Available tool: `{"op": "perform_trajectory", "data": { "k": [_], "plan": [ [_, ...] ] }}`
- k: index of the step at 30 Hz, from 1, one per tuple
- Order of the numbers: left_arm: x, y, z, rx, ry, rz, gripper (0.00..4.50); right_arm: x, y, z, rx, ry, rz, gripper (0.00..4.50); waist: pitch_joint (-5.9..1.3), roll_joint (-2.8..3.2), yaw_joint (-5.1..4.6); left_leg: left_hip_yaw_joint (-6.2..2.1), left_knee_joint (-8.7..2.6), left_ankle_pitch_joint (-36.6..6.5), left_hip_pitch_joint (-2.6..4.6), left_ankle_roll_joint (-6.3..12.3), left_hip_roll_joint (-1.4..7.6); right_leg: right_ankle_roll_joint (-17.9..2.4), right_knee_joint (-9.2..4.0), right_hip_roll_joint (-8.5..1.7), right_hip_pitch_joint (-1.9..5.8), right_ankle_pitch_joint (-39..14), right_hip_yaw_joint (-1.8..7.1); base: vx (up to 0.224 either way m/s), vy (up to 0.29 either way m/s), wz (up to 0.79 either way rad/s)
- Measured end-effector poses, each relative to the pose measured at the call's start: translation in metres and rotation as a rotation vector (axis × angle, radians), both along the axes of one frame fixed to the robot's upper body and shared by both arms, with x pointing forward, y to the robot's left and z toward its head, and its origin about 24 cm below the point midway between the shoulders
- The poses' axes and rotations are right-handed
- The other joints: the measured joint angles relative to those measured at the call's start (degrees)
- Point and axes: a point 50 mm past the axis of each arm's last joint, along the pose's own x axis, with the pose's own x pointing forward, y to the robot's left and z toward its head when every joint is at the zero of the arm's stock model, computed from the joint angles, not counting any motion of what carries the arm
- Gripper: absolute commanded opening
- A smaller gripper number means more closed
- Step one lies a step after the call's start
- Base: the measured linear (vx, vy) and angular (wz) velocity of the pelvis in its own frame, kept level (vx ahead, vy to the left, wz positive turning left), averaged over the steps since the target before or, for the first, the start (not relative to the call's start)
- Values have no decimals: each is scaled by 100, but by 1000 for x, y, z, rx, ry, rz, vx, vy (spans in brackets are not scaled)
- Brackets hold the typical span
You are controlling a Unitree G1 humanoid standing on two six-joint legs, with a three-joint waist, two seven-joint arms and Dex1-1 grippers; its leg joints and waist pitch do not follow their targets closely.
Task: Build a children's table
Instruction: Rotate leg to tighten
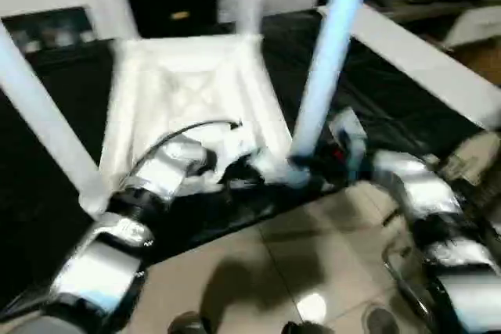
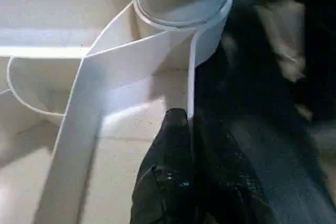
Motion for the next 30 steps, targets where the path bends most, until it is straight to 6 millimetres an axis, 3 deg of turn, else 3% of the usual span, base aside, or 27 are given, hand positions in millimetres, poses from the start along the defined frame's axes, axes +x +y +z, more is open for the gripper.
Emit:
{"op": "perform_trajectory", "data": {
  "k": [3,8,9,16,25,30],
  "plan": [
    [1,-18,0,-30,-5,89,0,10,6,3,-27,-7,-157,199,0,-5,-103,-12,-16,0,-12,1,3,2,-56,5,0,1,-25,0,0,0],
    [3,-28,2,-58,-26,163,0,15,13,6,-45,-42,-261,199,-7,-14,-66,-5,-18,-4,-48,6,-2,-6,-73,5,-25,89,-6,0,0,0],
    [4,-28,3,-59,-31,166,0,16,13,7,-39,-55,-269,252,-7,-14,-37,-1,-27,-4,-59,6,-2,-17,-71,5,-40,98,-6,54,-12,2],
    [4,-29,5,-57,-47,164,0,16,13,7,-7,-79,-255,308,-9,-11,23,8,-51,13,-63,37,1,-29,-68,8,-61,103,-6,0,0,0],
    [3,-20,4,-20,-85,77,0,-4,-5,-1,-15,-132,-153,393,-10,-9,170,11,-45,-1,-56,7,2,-20,-68,7,-52,107,-1,0,0,0],
    [7,7,4,37,-140,5,0,-34,-20,-14,2,-130,-66,437,-10,-7,214,10,-41,-1,-57,6,3,2,-70,9,-52,110,0,0,0,0]
  ]
}}
